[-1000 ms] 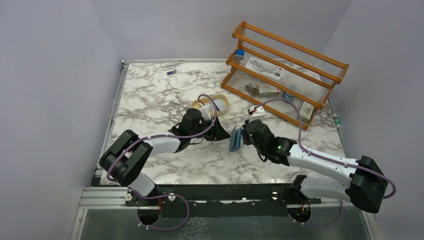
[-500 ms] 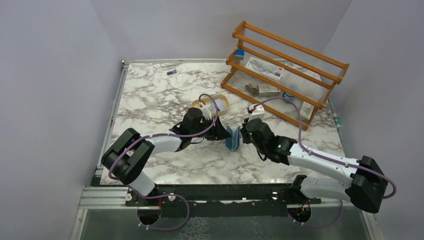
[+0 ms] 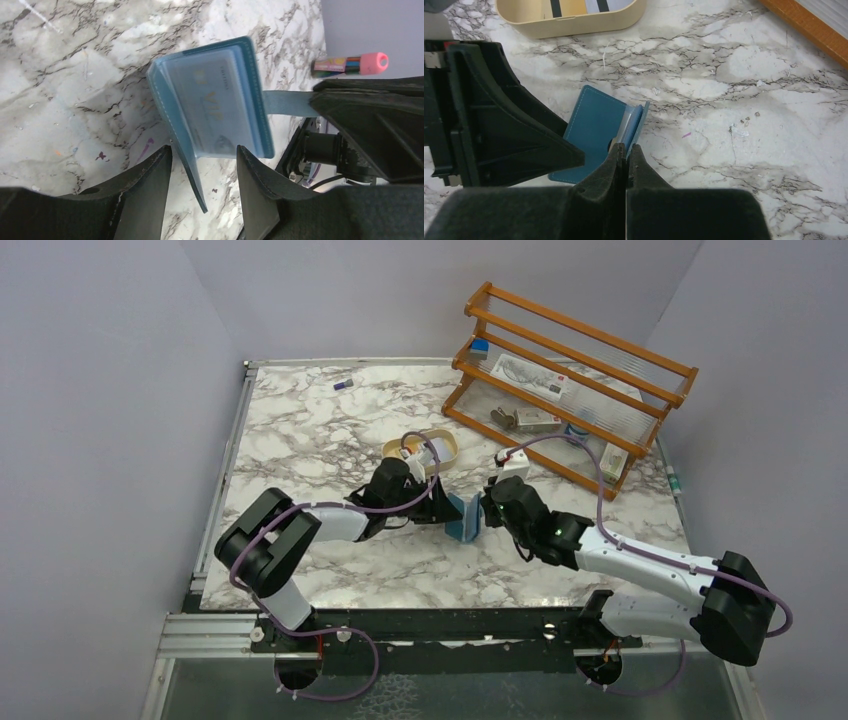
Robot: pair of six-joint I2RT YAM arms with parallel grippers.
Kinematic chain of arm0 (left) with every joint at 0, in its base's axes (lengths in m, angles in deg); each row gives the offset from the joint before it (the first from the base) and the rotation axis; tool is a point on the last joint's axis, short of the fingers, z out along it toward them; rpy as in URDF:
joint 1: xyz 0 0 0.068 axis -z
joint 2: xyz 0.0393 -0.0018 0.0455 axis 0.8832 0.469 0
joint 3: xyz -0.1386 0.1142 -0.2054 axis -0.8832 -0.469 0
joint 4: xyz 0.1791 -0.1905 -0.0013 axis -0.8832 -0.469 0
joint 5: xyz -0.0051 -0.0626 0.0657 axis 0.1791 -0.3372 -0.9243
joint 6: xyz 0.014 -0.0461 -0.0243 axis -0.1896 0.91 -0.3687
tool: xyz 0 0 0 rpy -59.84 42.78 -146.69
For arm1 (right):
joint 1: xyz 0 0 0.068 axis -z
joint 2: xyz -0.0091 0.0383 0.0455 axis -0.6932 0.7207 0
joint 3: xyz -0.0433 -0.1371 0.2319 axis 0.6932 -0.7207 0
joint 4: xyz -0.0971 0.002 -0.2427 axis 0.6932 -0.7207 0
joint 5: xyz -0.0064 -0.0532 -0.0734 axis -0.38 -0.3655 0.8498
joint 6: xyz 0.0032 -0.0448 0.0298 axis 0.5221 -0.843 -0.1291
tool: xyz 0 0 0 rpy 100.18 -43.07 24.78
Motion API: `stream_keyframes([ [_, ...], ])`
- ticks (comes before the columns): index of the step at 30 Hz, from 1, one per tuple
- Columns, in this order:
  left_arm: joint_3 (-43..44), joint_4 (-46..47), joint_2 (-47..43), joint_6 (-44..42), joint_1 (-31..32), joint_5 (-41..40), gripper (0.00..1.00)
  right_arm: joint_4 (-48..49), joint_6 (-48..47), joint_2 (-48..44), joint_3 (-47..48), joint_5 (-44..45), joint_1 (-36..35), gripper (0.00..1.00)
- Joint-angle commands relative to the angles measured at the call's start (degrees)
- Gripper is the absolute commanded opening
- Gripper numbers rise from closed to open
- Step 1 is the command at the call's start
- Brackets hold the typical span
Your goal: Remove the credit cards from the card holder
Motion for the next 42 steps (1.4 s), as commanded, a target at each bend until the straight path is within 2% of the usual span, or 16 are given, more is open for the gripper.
stream_keyframes([
  [1,0.9,0.2,2.8,0.5,0.2,0.3,0.52,0.1,-0.4,0.5,0.8,-0.4,0.2,0.01],
  [6,0.9,0.0,4.3,1.4,0.2,0.0,0.5,0.3,0.3,0.8,-0.3,-0.4,0.1,0.01],
  [9,0.9,-0.1,4.7,1.7,0.2,0.0,0.43,0.5,1.4,0.2,-1.7,-0.9,0.2,0.01],
  [10,0.8,-0.1,4.8,1.8,0.3,0.0,0.35,0.7,1.7,-0.1,-2.2,-1.0,0.2,0.01],
  [11,1.0,-0.1,5.1,1.8,0.3,0.3,0.17,0.7,1.9,-0.3,-2.5,-1.1,0.2,0.01],
  [12,1.0,-0.1,5.4,1.9,0.3,0.6,0.04,0.7,2.1,-0.6,-2.8,-1.1,0.2,0.01],
  [13,1.2,-0.1,5.6,1.9,0.3,0.9,0.0,0.6,2.2,-0.7,-3.0,-1.0,0.2,0.01],
  [17,0.6,0.5,4.9,1.7,0.2,1.9,0.0,-0.7,2.1,-1.7,-2.9,-0.1,0.2,0.02],
  [18,0.2,1.0,4.4,1.6,0.2,2.0,0.0,-1.1,2.1,-2.0,-2.7,0.2,0.2,0.06],
  [24,-2.7,5.6,1.3,2.9,-0.4,3.2,0.0,-5.2,1.9,-4.6,-0.1,2.3,0.2,0.7],
  [26,-3.7,8.9,1.9,4.5,-1.0,5.3,0.0,-6.5,1.1,-6.6,1.2,2.5,0.2,0.83],
  [28,-4.8,13.1,3.5,6.7,-1.6,7.4,0.0,-7.1,0.3,-8.9,2.2,2.2,0.2,0.87],
  [34,-4.7,18.8,8.6,9.7,-1.9,10.6,0.0,-4.7,-2.6,-14.5,2.6,-3.4,0.2,0.88],
  [40,-5.3,19.0,6.9,9.8,-1.9,8.1,0.0,1.1,-0.7,-8.9,0.3,-13.7,0.2,0.88],
  [42,-5.7,19.0,5.5,9.7,-1.9,7.3,0.0,6.7,0.9,-7.7,-2.4,-17.0,0.2,0.88],
])
